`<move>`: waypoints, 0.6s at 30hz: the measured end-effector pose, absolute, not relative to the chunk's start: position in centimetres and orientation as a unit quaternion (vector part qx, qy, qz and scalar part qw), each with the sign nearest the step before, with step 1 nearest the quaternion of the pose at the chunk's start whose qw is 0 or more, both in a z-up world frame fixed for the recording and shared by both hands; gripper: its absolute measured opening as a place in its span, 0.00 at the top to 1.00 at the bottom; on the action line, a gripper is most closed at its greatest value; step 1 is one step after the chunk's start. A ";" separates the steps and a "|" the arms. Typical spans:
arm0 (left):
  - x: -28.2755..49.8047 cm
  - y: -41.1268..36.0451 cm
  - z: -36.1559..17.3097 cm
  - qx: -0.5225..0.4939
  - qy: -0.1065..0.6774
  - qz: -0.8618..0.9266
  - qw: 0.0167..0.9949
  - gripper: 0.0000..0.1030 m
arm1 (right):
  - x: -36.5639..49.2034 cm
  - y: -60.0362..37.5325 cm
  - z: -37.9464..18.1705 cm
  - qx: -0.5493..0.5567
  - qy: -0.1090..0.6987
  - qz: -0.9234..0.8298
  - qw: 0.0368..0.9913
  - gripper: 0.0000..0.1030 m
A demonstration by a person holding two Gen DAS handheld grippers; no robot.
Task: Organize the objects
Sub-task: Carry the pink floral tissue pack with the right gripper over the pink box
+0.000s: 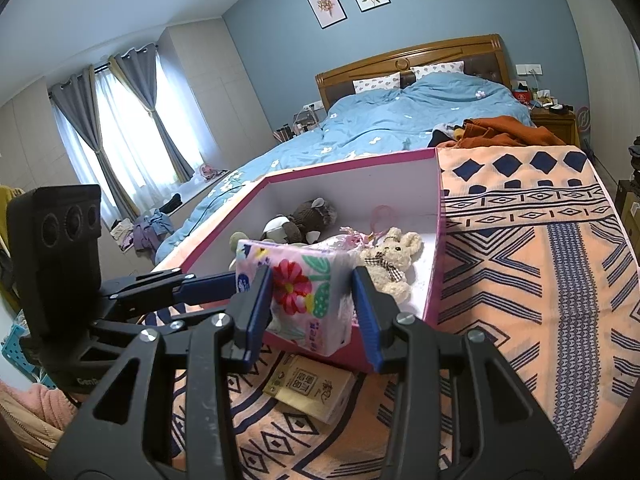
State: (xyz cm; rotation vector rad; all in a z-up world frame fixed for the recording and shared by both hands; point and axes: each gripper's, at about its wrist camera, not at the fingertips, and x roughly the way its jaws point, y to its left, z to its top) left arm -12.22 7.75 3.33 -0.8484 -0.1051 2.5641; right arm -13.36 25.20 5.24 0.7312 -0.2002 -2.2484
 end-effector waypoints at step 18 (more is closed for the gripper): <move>-13.3 7.9 3.4 -0.308 -0.040 0.926 0.215 0.61 | -14.4 25.3 5.0 0.284 -0.078 -0.881 0.371 0.57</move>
